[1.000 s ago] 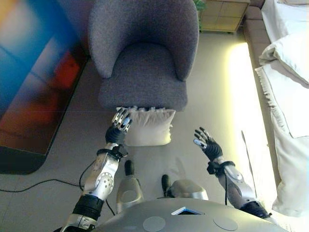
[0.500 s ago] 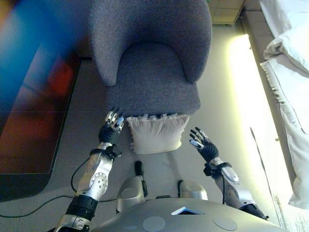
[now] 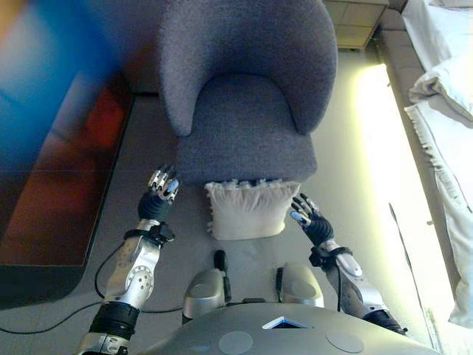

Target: Pick up the cushion and take it to the sofa

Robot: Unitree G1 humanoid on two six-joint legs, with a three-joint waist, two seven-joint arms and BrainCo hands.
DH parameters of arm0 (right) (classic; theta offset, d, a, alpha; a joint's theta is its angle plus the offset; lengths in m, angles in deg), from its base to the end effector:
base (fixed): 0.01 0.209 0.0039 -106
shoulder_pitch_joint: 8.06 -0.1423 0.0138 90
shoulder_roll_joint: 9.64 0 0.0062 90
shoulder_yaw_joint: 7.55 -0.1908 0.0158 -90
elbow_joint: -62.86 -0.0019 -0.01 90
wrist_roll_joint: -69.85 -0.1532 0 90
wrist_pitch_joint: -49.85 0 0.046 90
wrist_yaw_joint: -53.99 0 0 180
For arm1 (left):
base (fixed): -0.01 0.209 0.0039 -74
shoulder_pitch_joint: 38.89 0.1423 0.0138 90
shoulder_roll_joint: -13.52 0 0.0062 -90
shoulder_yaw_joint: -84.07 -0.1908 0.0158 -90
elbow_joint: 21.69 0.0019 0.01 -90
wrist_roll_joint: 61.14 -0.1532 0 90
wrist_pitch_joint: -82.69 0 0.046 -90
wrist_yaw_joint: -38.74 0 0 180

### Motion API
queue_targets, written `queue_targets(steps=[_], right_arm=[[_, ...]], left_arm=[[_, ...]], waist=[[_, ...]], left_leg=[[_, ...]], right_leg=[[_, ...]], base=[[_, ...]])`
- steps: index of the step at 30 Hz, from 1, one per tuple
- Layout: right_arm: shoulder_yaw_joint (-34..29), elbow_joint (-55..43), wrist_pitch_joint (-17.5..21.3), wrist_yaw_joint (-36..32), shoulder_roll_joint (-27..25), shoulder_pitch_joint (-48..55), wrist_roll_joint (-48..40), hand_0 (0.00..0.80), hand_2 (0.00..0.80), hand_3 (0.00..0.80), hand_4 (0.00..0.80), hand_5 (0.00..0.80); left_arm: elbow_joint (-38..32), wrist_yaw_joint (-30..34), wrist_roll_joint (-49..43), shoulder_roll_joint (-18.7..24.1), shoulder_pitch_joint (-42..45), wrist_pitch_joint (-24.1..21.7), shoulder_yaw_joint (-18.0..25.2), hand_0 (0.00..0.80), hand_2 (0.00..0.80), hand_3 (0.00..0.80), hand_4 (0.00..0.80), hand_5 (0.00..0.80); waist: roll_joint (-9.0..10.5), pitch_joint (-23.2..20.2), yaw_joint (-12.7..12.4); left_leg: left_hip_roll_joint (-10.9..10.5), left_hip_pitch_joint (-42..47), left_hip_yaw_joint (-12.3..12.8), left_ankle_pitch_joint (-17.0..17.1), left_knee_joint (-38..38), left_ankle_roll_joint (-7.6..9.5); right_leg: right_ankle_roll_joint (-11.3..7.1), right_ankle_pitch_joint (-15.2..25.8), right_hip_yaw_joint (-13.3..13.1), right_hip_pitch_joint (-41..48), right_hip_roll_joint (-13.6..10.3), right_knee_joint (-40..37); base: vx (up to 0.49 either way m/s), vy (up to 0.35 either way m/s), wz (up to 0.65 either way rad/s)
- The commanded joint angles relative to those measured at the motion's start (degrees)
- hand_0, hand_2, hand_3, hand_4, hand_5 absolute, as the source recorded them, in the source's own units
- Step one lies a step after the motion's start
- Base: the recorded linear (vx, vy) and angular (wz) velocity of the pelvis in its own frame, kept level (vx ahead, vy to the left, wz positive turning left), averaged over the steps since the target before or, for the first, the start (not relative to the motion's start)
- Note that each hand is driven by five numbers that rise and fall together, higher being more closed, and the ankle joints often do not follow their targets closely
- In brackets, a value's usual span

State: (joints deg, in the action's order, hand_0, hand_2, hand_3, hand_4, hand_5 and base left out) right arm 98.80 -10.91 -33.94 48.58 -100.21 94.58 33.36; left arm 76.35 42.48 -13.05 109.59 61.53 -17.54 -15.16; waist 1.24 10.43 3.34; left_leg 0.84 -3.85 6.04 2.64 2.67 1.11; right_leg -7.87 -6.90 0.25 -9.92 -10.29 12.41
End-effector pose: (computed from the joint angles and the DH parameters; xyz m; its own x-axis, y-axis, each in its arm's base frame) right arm 0.1390 -0.1777 -0.0556 0.8926 0.1821 -0.4124 -0.0265 0.9344 0.3553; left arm 0.1677 0.2154 -0.0120 0.9842 -0.0281 -0.1750 -0.0510 0.9007 -0.4315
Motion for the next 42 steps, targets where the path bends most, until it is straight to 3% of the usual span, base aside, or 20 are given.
queue_targets(steps=[1, 4, 7, 12, 17, 20, 22, 24, 28, 30, 37, 42], right_arm=[[-0.6, -2.0, 2.6, -0.3, 0.0, -2.1, -2.6, 0.000, 0.000, 0.000, 0.000, 0.000], [-0.9, -1.1, 1.6, -1.2, 0.7, -3.3, -2.5, 0.000, 0.000, 0.000, 0.000, 0.000], [-0.6, -1.1, 0.7, -2.1, 1.2, -3.6, -1.6, 0.000, 0.000, 0.000, 0.000, 0.000], [0.6, -2.9, -0.7, -1.6, 0.3, -4.7, -1.2, 0.000, 0.000, 0.000, 0.000, 0.000], [0.4, -3.5, -1.6, -2.3, -1.1, -4.1, -0.3, 0.000, 0.000, 0.000, 0.000, 0.000], [0.3, -2.4, -1.0, -2.4, -1.6, -4.2, 0.0, 0.000, 0.000, 0.000, 0.000, 0.000], [-0.1, -1.9, -0.8, -2.4, -1.7, -4.0, -0.4, 0.000, 0.000, 0.000, 0.000, 0.000], [-0.3, -1.3, -0.6, -2.9, -1.7, -3.8, -0.2, 0.000, 0.000, 0.000, 0.000, 0.000], [-0.4, -2.2, 0.0, -3.1, -2.1, -3.3, 0.2, 0.000, 0.000, 0.000, 0.000, 0.000], [-0.7, -3.2, 0.7, -3.2, -2.6, -2.5, -0.7, 0.000, 0.000, 0.000, 0.000, 0.000], [-1.6, -3.6, 2.2, -2.9, -1.9, -0.2, -0.7, 0.000, 0.000, 0.000, 0.000, 0.000], [-1.0, -3.1, 2.6, -2.1, -0.9, -0.8, -0.7, 0.000, 0.000, 0.000, 0.000, 0.000]], left_arm=[[-4.0, 1.6, -0.2, 0.9, -0.5, -3.5, -0.9, 0.000, 0.000, 0.000, 0.000, 0.000], [-4.0, 2.6, -1.0, 0.1, 0.6, -3.3, -0.7, 0.000, 0.000, 0.000, 0.000, 0.000], [-3.6, 2.3, -1.5, -0.7, 1.7, -3.9, -0.6, 0.000, 0.000, 0.000, 0.000, 0.000], [-3.5, 1.6, 0.1, -1.2, 2.4, -2.7, 1.2, 0.000, 0.000, 0.000, 0.000, 0.000], [-4.3, 1.1, 0.0, -2.4, 1.9, -1.9, 1.2, 0.000, 0.000, 0.000, 0.000, 0.000], [-4.1, 1.0, 0.8, -3.2, 1.4, -0.8, 0.8, 0.000, 0.000, 0.000, 0.000, 0.000], [-3.8, 0.8, 1.0, -3.5, 1.1, -0.2, 0.1, 0.000, 0.000, 0.000, 0.000, 0.000], [-3.5, 1.0, 1.0, -3.6, 0.9, -0.4, -0.4, 0.000, 0.000, 0.000, 0.000, 0.000], [-3.9, 0.2, 1.6, -3.4, 0.7, -1.1, -1.0, 0.000, 0.000, 0.000, 0.000, 0.000], [-3.7, 1.0, 1.4, -3.4, 0.5, -1.6, -1.2, 0.000, 0.000, 0.000, 0.000, 0.000], [-3.0, 2.9, 1.5, -3.1, 0.1, -2.6, -1.7, 0.000, 0.000, 0.000, 0.000, 0.000], [-2.6, 1.9, 1.9, -2.6, -1.3, -3.1, -2.4, 0.000, 0.000, 0.000, 0.000, 0.000]], waist=[[3.02, 0.1, 2.1], [3.67, 0.1, 2.2], [3.82, -0.8, 1.8], [3.05, -2.8, 2.5], [2.22, -4.5, 3.3], [2.52, -4.3, 3.2], [2.58, -3.8, 3.1], [2.31, -3.5, 3.0], [0.71, -2.2, 1.6], [0.36, -1.7, 1.1], [-0.92, -2.4, 2.0], [-1.17, -2.8, 1.9]], left_leg=[[-2.7, 2.2, -1.0, -9.1, 5.1, 0.16], [-2.2, 4.3, -1.5, -10.7, 5.3, 0.50], [-1.5, 5.1, -0.9, -11.4, 6.2, 0.42], [2.6, 9.0, 0.5, -11.3, 7.6, -1.38], [7.3, 6.5, -0.8, -1.6, 17.8, -4.84], [7.5, 1.5, -1.3, 1.0, 27.5, -4.93], [8.2, -1.3, -0.5, 1.5, 28.6, -4.68], [8.8, -1.0, 0.1, 1.8, 23.8, -4.64], [8.8, -3.0, -1.6, 5.1, 7.2, -6.17], [9.0, -3.8, -1.9, 5.4, 2.5, -6.80], [8.0, -1.5, 0.2, 4.0, -2.0, -6.17], [6.0, -1.0, 0.7, 2.0, -1.0, -4.48]], right_leg=[[-2.06, 20.6, -2.7, -3.2, -0.9, -9.4], [-2.46, 21.4, -2.9, -3.8, -0.8, -9.6], [-2.44, 19.7, -0.8, -2.3, -1.2, -9.2], [-0.74, 15.4, -1.0, -1.1, 1.5, -5.9], [4.24, 12.2, 0.1, 1.7, 5.4, -5.6], [6.62, 10.6, 0.3, 3.4, 6.4, -5.1], [7.30, 9.7, 0.5, 4.5, 6.9, -4.9], [7.08, 9.0, 0.4, 5.3, 7.4, -5.2], [5.82, 7.1, -0.9, 8.0, 8.5, -7.1], [5.40, 6.3, -0.5, 9.4, 8.1, -7.8], [4.30, 4.5, 1.0, 10.3, 6.5, -6.7], [3.20, 3.5, 1.4, 10.3, 5.0, -4.5]], base=[[0.263, -0.130, 0.22], [0.292, -0.134, 0.27], [0.286, -0.149, 0.12], [0.319, -0.158, 0.00], [0.237, -0.173, 0.05], [0.166, -0.167, 0.07], [0.148, -0.070, 0.05], [0.152, 0.045, -0.03], [0.137, 0.110, 0.05], [0.112, 0.078, 0.02], [0.124, 0.128, -0.20], [0.101, 0.151, 0.05]])
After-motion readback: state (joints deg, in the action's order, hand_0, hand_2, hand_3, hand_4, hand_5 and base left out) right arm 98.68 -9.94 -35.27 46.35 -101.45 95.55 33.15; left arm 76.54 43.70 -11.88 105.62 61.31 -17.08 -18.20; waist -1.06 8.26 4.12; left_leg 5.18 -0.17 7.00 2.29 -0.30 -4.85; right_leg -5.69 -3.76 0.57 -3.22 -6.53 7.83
